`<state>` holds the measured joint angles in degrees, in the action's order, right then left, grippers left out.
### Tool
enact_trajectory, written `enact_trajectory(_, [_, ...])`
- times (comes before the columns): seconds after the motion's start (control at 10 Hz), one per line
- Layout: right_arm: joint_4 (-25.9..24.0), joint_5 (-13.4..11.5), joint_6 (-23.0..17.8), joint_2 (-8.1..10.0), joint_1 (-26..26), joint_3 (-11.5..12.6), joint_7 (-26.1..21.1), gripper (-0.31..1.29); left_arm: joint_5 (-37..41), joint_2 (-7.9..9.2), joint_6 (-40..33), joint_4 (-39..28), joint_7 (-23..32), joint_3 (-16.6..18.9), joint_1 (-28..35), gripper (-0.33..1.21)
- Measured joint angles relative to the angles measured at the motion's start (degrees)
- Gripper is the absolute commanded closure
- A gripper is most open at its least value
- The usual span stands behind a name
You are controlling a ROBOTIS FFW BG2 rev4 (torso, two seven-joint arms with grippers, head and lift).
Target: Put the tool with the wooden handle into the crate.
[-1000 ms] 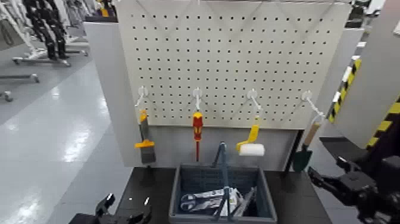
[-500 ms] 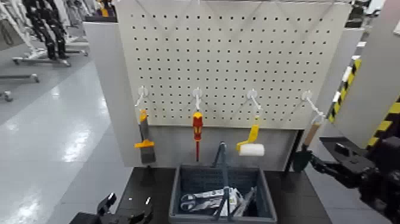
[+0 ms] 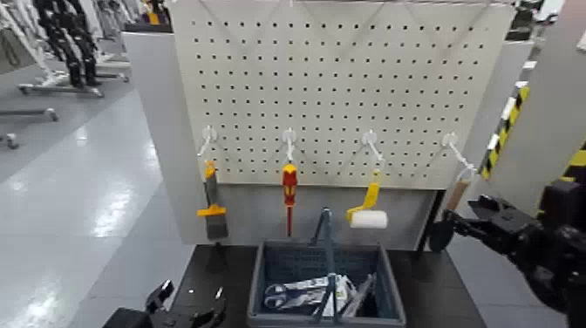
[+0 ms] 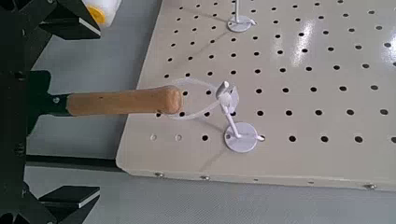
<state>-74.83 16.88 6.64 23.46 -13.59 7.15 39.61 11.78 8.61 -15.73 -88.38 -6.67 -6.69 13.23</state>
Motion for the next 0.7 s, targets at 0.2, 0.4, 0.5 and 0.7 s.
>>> enact_trajectory(0.2, [3.6,0.1,-0.5,0.77,-3.2,-2.6,1.0,0.13,0.0,-0.05,0.1,0.4,-0.3,-0.1,-0.4,0.11])
enact_trajectory(0.4, [7.0,0.6,-1.4,1.05,-5.9,-4.9,1.7,0.23,0.0,-0.13,0.2,0.5,-0.5,-0.2,-0.6,0.11])
enact_trajectory(0.5, [8.6,1.0,-2.0,1.06,-7.2,-6.1,2.1,0.47,0.0,-0.15,0.2,0.6,-0.7,-0.2,-0.7,0.11])
enact_trajectory(0.7, [9.3,1.3,-2.2,1.06,-8.1,-7.0,2.2,0.97,0.1,-0.18,0.2,0.7,-0.8,-0.1,-0.7,0.11])
